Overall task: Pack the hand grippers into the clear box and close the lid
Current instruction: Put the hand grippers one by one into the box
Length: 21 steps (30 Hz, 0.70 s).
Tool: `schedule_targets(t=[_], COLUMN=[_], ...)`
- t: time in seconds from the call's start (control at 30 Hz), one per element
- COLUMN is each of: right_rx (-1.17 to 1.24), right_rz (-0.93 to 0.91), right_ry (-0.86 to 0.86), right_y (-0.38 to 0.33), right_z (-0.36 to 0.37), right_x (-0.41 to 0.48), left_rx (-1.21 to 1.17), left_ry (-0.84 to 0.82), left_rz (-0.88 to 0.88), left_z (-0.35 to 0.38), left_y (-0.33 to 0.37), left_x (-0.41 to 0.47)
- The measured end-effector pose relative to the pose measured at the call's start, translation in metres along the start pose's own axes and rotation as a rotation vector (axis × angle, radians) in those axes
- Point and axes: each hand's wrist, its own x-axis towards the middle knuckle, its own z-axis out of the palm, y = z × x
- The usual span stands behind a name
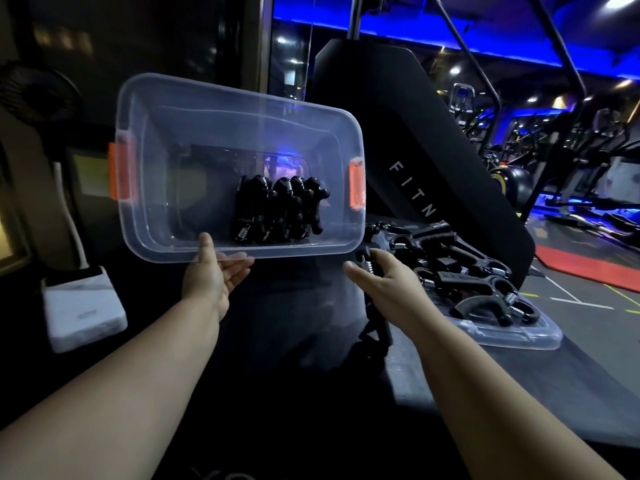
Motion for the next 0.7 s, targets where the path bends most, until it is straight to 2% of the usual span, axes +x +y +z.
schedule_targets(t=[0.3, 0.7], right_rx=[0.312, 0.325], right_rz=[0.018, -0.048], right_ry=[-0.026, -0.16], right_y=[-0.018, -0.031], right_z=[0.031, 0.052], right_x=[0.024, 0.033], left_rx=[-0.008, -0.008], left_ry=[-0.001, -0.014], left_rz=[-0.019, -0.023], left_z=[0.0, 0.0], left_y=[0.002, 0.004], left_x=[0.0, -0.001])
